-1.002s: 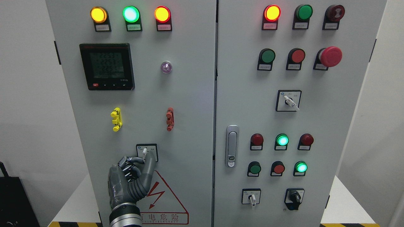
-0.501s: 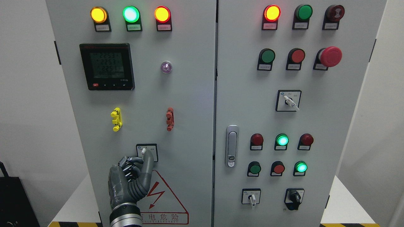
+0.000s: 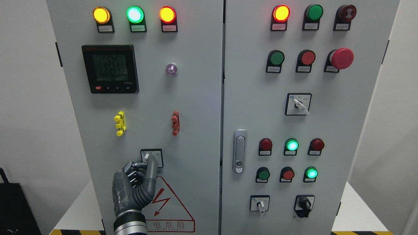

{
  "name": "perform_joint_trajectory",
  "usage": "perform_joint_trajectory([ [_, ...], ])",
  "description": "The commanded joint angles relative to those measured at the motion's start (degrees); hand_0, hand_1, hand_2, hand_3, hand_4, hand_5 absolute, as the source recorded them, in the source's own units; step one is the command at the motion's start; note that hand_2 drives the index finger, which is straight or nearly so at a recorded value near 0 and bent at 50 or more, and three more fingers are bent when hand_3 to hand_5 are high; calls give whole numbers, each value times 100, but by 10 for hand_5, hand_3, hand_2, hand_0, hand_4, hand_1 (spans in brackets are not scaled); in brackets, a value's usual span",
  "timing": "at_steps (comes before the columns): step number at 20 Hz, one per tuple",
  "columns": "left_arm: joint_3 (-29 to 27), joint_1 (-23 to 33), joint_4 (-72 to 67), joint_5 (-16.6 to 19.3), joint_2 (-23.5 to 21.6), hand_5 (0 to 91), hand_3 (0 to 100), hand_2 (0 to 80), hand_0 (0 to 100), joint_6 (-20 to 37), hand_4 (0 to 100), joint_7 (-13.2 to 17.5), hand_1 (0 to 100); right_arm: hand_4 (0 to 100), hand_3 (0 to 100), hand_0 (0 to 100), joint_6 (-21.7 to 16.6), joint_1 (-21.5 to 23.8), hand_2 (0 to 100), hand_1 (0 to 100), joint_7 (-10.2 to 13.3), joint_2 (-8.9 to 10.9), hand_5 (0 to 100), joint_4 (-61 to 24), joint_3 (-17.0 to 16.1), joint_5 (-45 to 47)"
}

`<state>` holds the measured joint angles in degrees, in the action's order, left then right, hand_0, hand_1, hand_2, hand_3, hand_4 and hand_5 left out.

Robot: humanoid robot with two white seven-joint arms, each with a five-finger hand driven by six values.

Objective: Turn on light switch 1

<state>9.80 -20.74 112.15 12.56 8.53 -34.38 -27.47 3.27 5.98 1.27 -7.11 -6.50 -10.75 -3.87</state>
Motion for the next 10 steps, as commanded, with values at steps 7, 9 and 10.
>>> perform_joint_trajectory([
  [7,-5,0,-9,-60,-1,848,1000,622,515,1,1000,-21,314,0,0,0,-2,0,0,0,-4,-1,0,0,3,0],
  [9,-5,0,-9,-60,-1,849,1000,623,523,1,1000,-21,309,0,0,0,-2,0,0,0,-4,-1,0,0,-6,0],
  [10,-5,0,-18,-78,-1,850,1000,623,526,1,1000,-12,308,0,0,0,-2,0,0,0,-4,-1,0,0,3,0],
])
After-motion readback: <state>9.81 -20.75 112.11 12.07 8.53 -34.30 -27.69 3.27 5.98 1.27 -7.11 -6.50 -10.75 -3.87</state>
